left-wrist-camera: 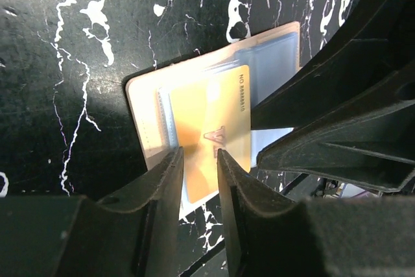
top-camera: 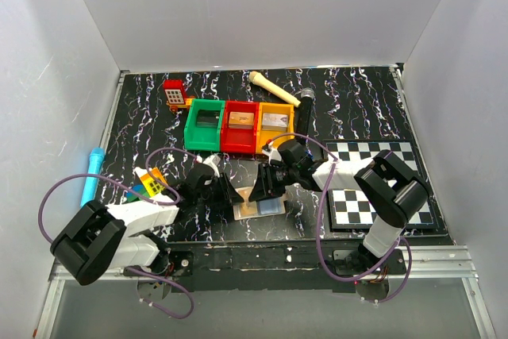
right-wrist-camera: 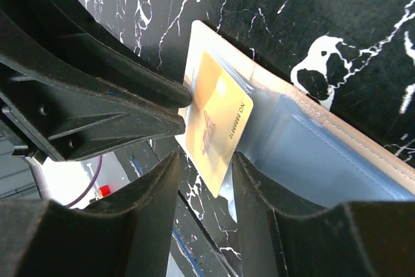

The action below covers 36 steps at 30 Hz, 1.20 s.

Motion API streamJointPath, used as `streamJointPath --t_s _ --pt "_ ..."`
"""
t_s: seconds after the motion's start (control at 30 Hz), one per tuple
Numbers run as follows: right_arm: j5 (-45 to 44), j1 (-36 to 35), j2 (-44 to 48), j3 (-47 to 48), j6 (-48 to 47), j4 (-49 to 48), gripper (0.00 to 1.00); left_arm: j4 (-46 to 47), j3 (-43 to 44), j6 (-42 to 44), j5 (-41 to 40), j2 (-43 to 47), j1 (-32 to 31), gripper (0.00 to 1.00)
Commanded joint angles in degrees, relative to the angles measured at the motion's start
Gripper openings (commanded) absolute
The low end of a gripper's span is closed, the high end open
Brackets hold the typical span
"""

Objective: Take the credit cards out of the card holder
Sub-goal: Remove the credit card from the card holder.

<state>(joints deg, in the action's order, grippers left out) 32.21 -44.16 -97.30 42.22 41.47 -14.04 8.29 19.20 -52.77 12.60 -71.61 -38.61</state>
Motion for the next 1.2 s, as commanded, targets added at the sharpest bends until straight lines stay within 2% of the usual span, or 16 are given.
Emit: streamJointPath --t_s 0.0,0.37,0.9,1.17 --pt "2.33 -0.66 -0.7 0.59 0.27 -2.92 0.46 -3.28 0.22 2.41 -1.96 4.11 -0.32 0.28" --pt "2.33 -0.66 -1.05 0.85 -0.08 -2.39 0.46 -6.27 1.28 3.29 -3.2 6.14 -0.32 0.27" --pt "4.26 -0.57 -1.05 1.2 0.36 -3.09 0.45 -4.61 2.42 3.73 -1.88 -0.28 -0.24 0.01" --pt "6.29 -0.66 -1.84 0.67 2.56 -6.69 0.45 -2.94 2.86 3.91 -0.65 -3.44 -0.24 0.0"
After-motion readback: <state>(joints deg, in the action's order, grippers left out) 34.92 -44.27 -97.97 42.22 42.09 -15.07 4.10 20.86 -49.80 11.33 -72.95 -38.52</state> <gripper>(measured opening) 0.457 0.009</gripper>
